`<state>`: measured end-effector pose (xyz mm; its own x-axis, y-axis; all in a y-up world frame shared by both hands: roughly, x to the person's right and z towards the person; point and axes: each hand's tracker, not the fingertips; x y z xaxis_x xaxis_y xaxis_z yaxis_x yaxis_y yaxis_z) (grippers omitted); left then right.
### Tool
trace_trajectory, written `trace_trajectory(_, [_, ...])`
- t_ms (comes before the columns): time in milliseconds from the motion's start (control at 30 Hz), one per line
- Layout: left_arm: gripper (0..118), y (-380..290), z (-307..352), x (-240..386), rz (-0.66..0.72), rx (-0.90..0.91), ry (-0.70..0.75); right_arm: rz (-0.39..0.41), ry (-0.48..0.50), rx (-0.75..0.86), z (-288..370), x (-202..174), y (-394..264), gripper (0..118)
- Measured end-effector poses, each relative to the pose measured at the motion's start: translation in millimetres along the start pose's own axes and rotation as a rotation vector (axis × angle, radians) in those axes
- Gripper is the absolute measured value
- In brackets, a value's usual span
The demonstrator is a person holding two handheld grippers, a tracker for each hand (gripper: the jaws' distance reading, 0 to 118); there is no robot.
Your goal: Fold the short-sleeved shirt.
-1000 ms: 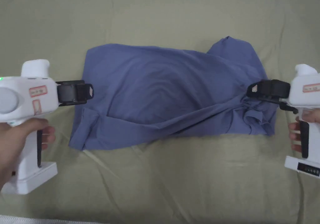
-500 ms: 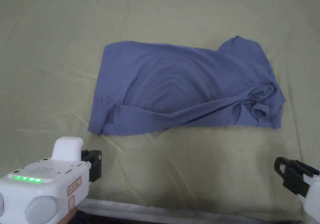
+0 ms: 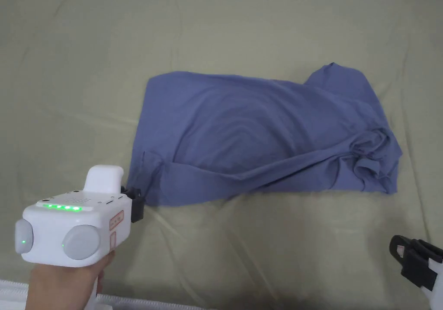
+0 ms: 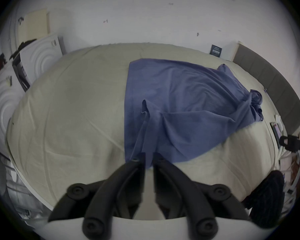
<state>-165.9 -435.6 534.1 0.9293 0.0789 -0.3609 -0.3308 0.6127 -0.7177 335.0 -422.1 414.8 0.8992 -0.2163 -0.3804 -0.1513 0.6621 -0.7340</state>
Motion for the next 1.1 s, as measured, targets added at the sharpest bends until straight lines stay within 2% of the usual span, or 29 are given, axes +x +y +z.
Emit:
trace_trajectory(33, [34,2,-7,-4,0.033,-0.032,0.008,-0.008,-0.001,0.003,-3,1,3,0])
trace_trajectory(100, [108,2,-24,-8,0.080,-0.050,0.035,-0.020,0.008,0.003,-7,4,8,0])
trace_trajectory(133, [118,2,-30,-9,0.086,-0.045,0.033,-0.021,0.008,0.003,-10,4,10,0])
trace_trajectory(267, [118,14,-70,-17,0.138,-0.163,0.110,-0.009,-0.004,-0.005,-21,4,19,0])
trace_trajectory(400, [118,12,-75,1,0.123,-0.130,0.180,0.007,-0.038,-0.009,-36,7,32,0])
trace_trajectory(433, [112,12,-69,7,0.096,-0.133,0.184,0.012,-0.056,-0.009,-41,8,36,5])
trace_trajectory(467, [105,12,-68,12,0.097,-0.133,0.169,0.012,-0.087,-0.003,-47,12,41,20])
trace_trajectory(500, [98,14,-67,15,0.098,-0.139,0.168,-0.003,-0.091,-0.001,-54,16,46,52])
trace_trajectory(533, [83,17,-66,16,0.099,-0.140,0.160,-0.021,-0.089,-0.011,-63,21,52,98])
trace_trajectory(567, [71,21,-60,16,0.088,-0.145,0.132,-0.044,-0.086,-0.024,-73,26,58,118])
trace_trajectory(600, [58,24,-58,16,0.081,-0.133,0.105,-0.056,-0.076,-0.028,-83,32,63,118])
trace_trajectory(633, [35,25,-56,17,0.088,-0.122,0.123,-0.064,-0.073,-0.026,-91,35,68,118])
trace_trajectory(667, [27,28,-54,16,0.088,-0.100,0.099,-0.061,-0.079,-0.018,-101,38,75,118])
trace_trajectory(767, [23,37,-46,9,0.188,-0.048,0.026,-0.097,-0.086,-0.045,-126,45,95,118])
trace_trajectory(800, [17,40,-48,10,0.204,-0.055,0.006,-0.116,-0.084,-0.047,-134,47,98,118])
trace_trajectory(867, [15,46,-46,13,0.231,-0.035,-0.024,-0.137,-0.101,-0.051,-150,47,105,118])
trace_trajectory(933, [14,49,-50,14,0.243,-0.030,-0.006,-0.125,-0.154,-0.105,-169,42,107,118])
trace_trajectory(967, [14,54,-52,15,0.243,-0.030,0.004,-0.087,-0.173,-0.164,-177,37,107,118])
trace_trajectory(1000, [13,55,-55,15,0.240,-0.042,0.007,-0.051,-0.185,-0.200,-181,29,106,114])
trace_trajectory(1033, [13,54,-57,16,0.236,-0.056,0.022,0.013,-0.277,-0.200,-182,18,104,108])
trace_trajectory(1067, [12,52,-58,17,0.217,-0.060,0.040,0.052,-0.247,-0.153,-177,13,103,103])
trace_trajectory(1100, [12,52,-65,15,0.201,-0.064,0.053,0.034,-0.191,-0.130,-171,12,103,88])
